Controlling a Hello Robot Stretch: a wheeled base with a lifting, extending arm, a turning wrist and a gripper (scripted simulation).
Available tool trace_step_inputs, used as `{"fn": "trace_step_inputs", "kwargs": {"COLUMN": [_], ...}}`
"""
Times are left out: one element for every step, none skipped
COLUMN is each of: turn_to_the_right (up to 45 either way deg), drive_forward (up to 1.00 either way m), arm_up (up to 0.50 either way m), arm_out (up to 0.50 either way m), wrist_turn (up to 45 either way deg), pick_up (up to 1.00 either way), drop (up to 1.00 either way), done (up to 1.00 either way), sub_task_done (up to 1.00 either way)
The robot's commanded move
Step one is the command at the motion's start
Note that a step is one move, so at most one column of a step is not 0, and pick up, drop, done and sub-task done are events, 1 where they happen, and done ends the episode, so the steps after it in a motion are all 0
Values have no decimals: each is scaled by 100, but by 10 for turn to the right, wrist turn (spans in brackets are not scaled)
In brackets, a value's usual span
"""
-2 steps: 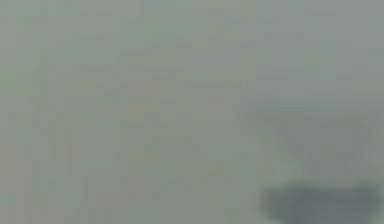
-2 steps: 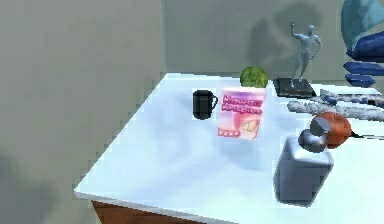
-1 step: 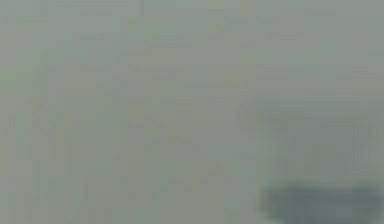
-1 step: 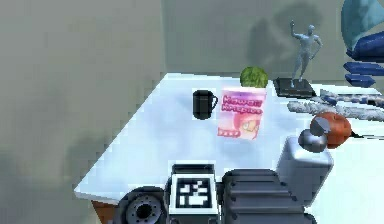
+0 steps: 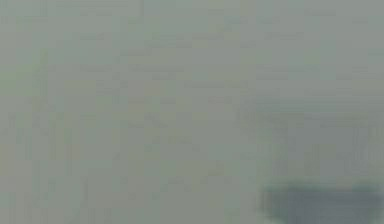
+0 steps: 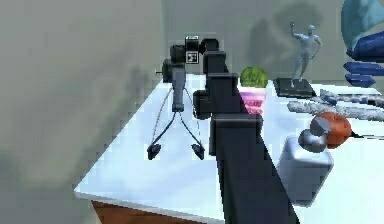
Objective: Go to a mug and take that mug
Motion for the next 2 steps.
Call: {"fn": "trace_step_inputs", "kwargs": {"turn_to_the_right": [0,0], "drive_forward": [0,0], "arm_up": [0,0], "arm_out": [0,0], "wrist_turn": [450,450], "pick_up": [0,0], "drop": [0,0], "done": [0,0], "sub_task_done": [0,0]}}
